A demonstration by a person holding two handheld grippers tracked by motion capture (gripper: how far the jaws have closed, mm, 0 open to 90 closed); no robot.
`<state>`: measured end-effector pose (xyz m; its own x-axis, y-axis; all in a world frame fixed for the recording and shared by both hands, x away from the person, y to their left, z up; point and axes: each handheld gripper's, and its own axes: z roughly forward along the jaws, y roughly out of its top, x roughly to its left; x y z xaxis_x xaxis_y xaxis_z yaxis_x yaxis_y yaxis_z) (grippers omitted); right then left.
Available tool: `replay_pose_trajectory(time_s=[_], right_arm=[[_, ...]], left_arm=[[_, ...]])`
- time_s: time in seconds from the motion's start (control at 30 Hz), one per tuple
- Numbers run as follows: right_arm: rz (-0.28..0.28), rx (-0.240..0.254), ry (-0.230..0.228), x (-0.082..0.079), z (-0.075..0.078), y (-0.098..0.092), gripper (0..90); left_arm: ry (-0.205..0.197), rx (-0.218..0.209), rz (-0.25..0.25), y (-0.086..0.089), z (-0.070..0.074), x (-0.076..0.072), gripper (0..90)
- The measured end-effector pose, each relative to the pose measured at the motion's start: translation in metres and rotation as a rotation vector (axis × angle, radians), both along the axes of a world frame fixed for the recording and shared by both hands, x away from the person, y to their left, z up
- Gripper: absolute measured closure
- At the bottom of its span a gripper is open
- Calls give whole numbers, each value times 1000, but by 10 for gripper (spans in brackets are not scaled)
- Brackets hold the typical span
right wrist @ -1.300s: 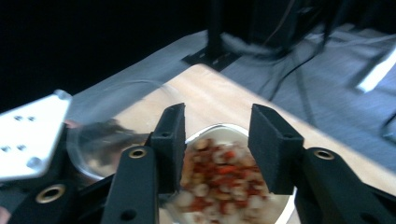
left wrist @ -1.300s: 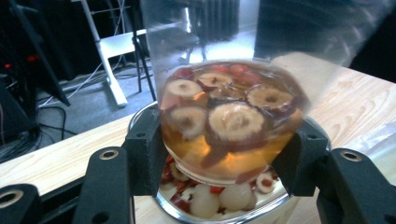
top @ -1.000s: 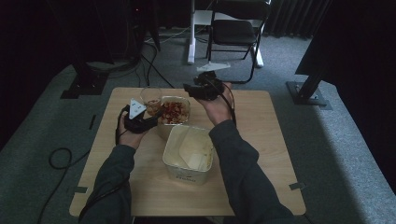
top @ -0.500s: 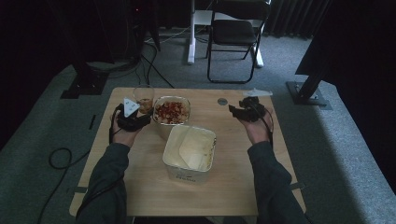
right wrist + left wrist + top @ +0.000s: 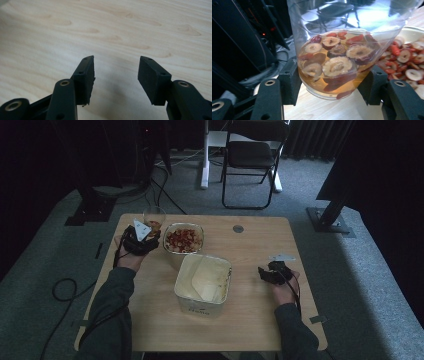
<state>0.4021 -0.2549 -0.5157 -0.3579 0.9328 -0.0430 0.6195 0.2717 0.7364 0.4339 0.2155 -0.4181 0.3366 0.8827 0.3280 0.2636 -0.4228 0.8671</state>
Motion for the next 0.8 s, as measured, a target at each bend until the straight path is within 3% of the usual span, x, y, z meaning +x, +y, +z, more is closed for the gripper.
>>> replay_pose_trajectory(time_s=[0.13,0.5,0.63,0.8], right_arm=[[-5,-11,-8,-5,-8,0,452],[-36,-17,33,-6,-26,-3,424],[-36,-7,26,-7,-27,-3,409],[-46,47,11,-9,-32,-8,359]], left_arm=[[-7,84,18,-4,4,4,426],[-26,381,29,-17,14,17,426],[-24,444,22,-20,17,19,426],[-15,499,32,-21,18,24,427]])
